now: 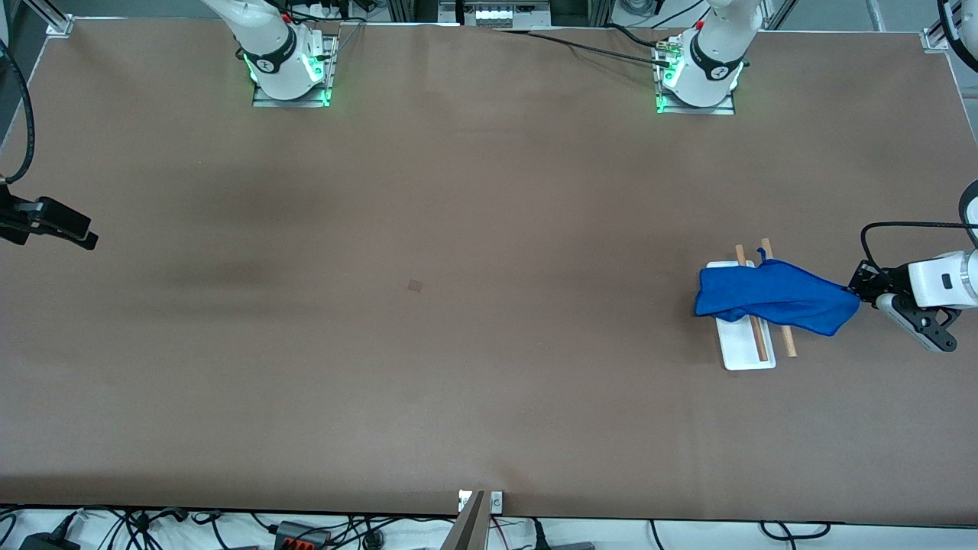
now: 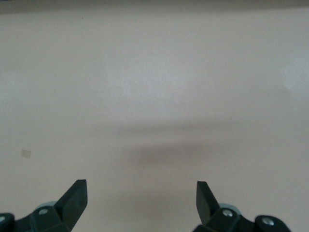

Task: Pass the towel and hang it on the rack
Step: 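Drape the towel over the wooden dowels with the left gripper, then open the left gripper and release the towel on the rack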

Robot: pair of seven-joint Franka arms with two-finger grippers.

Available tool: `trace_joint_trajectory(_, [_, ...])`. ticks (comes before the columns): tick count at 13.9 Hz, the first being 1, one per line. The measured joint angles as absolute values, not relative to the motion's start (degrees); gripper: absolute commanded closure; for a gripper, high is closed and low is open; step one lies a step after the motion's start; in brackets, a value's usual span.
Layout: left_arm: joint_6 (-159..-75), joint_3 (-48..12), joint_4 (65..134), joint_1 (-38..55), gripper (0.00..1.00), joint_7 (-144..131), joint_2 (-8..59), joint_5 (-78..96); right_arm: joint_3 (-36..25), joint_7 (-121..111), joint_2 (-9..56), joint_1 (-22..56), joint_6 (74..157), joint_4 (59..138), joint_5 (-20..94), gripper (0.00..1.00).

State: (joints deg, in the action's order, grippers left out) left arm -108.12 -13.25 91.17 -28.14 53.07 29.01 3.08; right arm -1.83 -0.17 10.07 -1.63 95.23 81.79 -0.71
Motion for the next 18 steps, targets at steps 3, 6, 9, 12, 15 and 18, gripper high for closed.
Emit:
trace_joint_trajectory(3, [-109.93,-13.25,91.17,-28.91,1.0,54.81,30.26,3.08,-1.84,-0.29,5.88,-1.63,98.43,89.46,-0.71,0.0])
trace_joint_trajectory(6, [-112.02,-13.25,91.18,-29.43,1.0,55.91,31.88,3.08,-2.03,-0.31,2.27,-1.68,98.99,94.8,-0.72,0.0])
trace_joint_trajectory(9, [-112.85,-13.26,91.18,-30.07,1.0,56.66,33.24,3.08,-2.12,-0.55,0.22,-1.87,101.04,98.0,-0.72,0.0])
trace_joint_trajectory(12, [-113.88,-13.26,91.18,-30.52,0.95,58.03,34.11,3.08,-2.09,-0.75,-1.5,-1.87,100.4,98.18,-0.72,0.0])
trace_joint_trajectory(15, [-114.1,-13.34,91.18,-30.53,0.75,58.28,34.61,3.08,-1.88,-0.78,-2.54,-1.82,100.18,98.07,-0.75,0.0])
trace_joint_trajectory(18, [-114.1,-13.41,91.17,-30.53,0.44,58.31,34.73,3.08,-1.66,-0.78,-2.25,-1.74,99.96,98.22,-0.75,0.0])
